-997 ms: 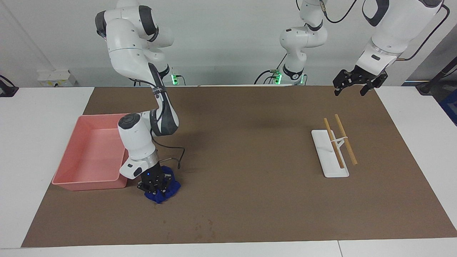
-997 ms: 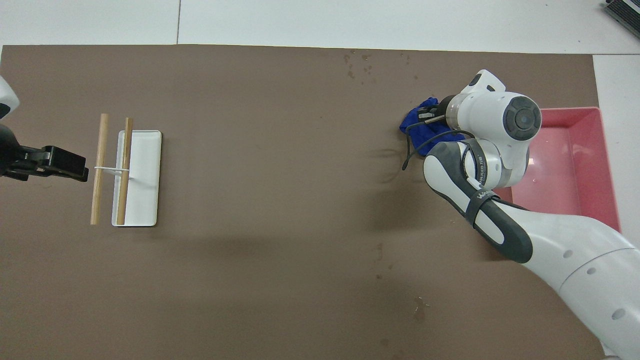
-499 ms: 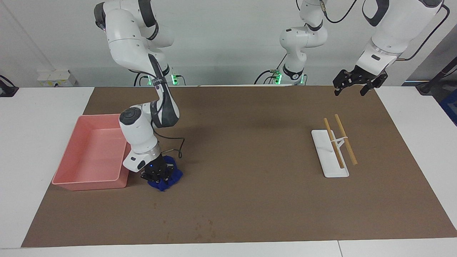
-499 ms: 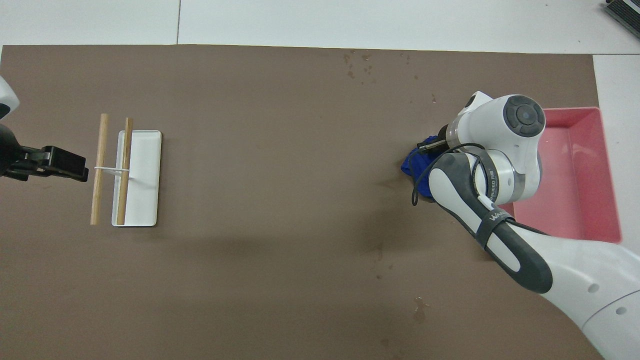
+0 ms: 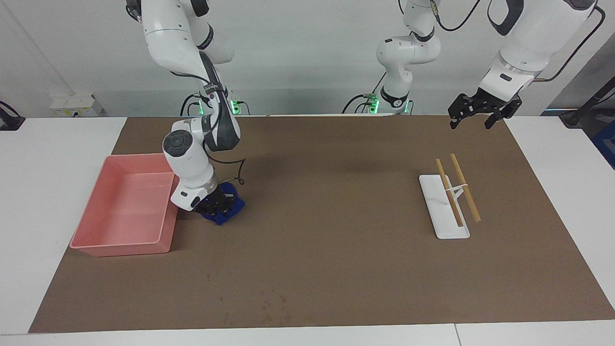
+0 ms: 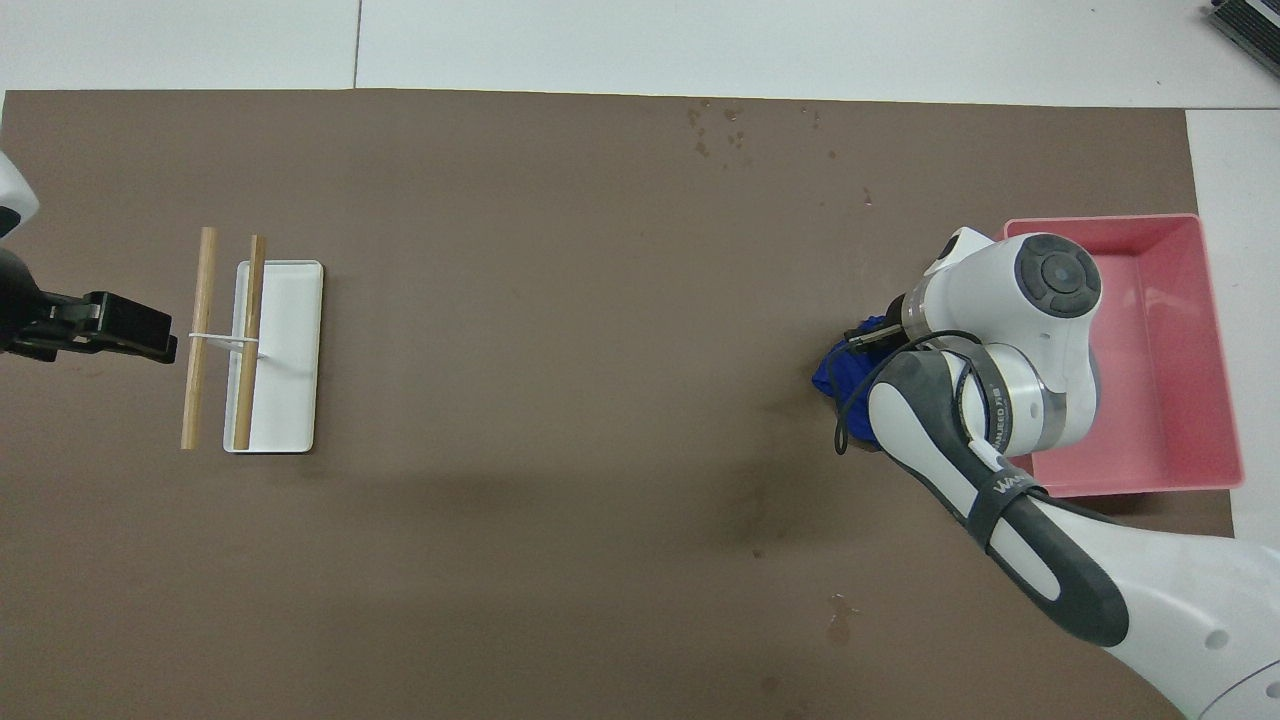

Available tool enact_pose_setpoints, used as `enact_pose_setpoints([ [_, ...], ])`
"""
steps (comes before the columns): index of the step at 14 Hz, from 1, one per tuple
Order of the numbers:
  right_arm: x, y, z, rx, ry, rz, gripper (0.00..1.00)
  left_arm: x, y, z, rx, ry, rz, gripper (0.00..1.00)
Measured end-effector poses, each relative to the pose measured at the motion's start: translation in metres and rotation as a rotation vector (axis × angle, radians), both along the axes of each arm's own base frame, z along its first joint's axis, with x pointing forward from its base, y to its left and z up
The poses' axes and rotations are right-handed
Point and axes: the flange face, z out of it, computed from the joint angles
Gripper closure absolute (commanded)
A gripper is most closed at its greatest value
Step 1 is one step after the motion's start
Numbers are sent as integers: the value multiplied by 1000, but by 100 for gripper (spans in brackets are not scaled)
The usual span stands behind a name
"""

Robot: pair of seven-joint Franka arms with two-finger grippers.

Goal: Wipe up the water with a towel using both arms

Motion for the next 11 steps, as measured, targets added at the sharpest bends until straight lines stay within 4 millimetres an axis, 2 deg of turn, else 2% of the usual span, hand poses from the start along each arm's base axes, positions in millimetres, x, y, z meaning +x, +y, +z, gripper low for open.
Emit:
enact_pose_setpoints([
  [11, -40, -14, 1, -6, 99, -28, 100, 0, 0, 0, 0, 0, 0, 0],
])
